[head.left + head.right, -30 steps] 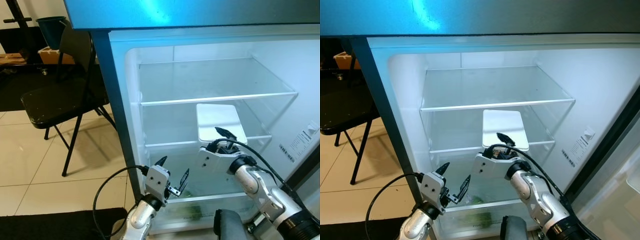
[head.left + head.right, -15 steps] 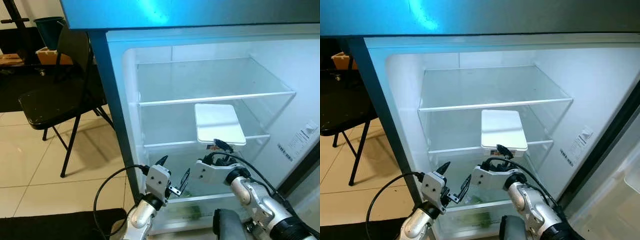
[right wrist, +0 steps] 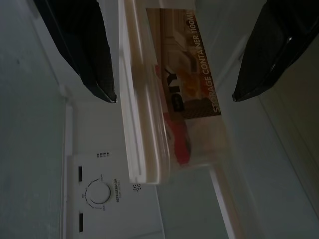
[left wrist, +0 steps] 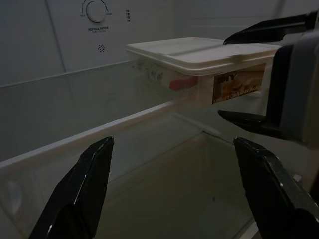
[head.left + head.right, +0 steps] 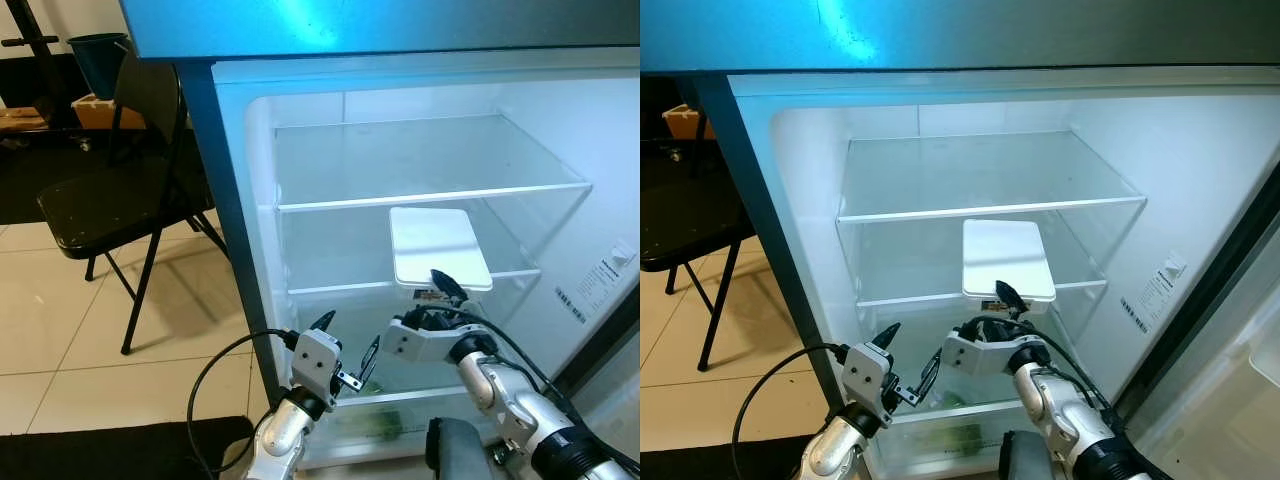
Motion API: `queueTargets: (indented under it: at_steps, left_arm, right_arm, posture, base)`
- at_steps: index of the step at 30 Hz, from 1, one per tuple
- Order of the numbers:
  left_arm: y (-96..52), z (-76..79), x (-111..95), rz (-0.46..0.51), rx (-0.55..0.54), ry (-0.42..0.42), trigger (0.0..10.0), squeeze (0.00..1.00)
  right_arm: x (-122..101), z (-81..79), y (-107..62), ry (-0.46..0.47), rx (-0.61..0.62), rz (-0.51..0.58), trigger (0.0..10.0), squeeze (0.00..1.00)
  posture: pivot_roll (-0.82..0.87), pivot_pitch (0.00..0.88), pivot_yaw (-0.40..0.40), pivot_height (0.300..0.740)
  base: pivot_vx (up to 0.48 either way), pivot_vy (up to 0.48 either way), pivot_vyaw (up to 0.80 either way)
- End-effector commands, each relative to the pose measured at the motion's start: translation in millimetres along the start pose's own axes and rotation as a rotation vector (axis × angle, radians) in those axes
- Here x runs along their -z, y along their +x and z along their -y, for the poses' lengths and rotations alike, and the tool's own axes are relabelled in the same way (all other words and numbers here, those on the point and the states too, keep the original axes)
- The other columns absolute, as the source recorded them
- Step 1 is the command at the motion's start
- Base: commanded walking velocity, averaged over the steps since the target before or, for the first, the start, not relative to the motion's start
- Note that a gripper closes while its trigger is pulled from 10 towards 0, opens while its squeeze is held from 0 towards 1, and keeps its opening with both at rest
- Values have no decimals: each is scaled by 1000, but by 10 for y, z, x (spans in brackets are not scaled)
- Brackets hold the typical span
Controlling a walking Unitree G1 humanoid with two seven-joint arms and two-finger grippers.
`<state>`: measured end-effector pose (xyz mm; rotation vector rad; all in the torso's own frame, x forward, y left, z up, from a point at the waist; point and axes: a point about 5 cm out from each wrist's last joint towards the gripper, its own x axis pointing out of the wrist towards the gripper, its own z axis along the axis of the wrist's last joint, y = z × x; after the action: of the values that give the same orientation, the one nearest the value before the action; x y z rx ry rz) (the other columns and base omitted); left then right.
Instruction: Restocking fridge
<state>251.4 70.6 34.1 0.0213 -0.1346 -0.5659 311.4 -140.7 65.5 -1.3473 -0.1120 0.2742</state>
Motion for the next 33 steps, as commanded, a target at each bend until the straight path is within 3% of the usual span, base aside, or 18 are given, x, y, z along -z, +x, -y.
queueTargets:
  at_steps: [1, 5, 6, 7, 9, 15, 16, 17, 28, 33]
  left_arm:
    - [45, 124, -14, 9, 11, -31, 10000, 0]
    - [48, 124, -15, 10, 10, -31, 10000, 0]
    - [49, 124, -16, 10, 9, -31, 10000, 0]
    - [49, 125, -16, 11, 9, -32, 10000, 0]
    - [49, 124, -17, 11, 9, -32, 10000, 0]
    - [47, 124, -14, 9, 11, -32, 10000, 0]
    - [47, 123, -13, 8, 12, -32, 10000, 0]
    - [48, 122, -13, 8, 12, -33, 10000, 0]
    - [49, 135, -12, 8, 20, -34, 10000, 0]
    - [53, 139, -12, 7, 21, -35, 10000, 0]
  right_arm:
    - [33, -14, 3, -19, 5, -10, 10000, 0]
    - [51, -27, 7, -27, 5, -18, 10000, 0]
    - [68, -39, 11, -33, 4, -27, 5451, 0]
    - [83, -45, 14, -38, 3, -35, 235, 0]
    - [98, -48, 18, -42, 3, -41, 0, 0]
    - [102, -53, 25, -38, 8, -43, 0, 0]
    - [98, -58, 27, -36, 11, -43, 4314, 0]
    - [93, -65, 30, -34, 13, -43, 10000, 0]
    - [151, -57, 35, -39, 27, -69, 10000, 0]
    - [269, 20, 33, -51, 45, -101, 10000, 0]
  posture:
    - [-32, 0, -29, 430]
    - [-31, 0, -30, 430]
    - [-30, 0, -30, 430]
    - [-30, 0, -30, 430]
    - [-30, 0, -31, 430]
    - [-29, 0, -32, 430]
    - [-28, 0, -32, 430]
    - [-29, 0, -31, 430]
    - [-31, 0, -29, 430]
    - [-32, 0, -31, 430]
  base:
    - [0, 0, 0]
    - [0, 0, 0]
    - [0, 0, 0]
    - [0, 0, 0]
    - [0, 0, 0]
    - [0, 0, 0]
    - [0, 0, 0]
    - [0, 0, 0]
    - [0, 0, 0]
    - [0, 0, 0]
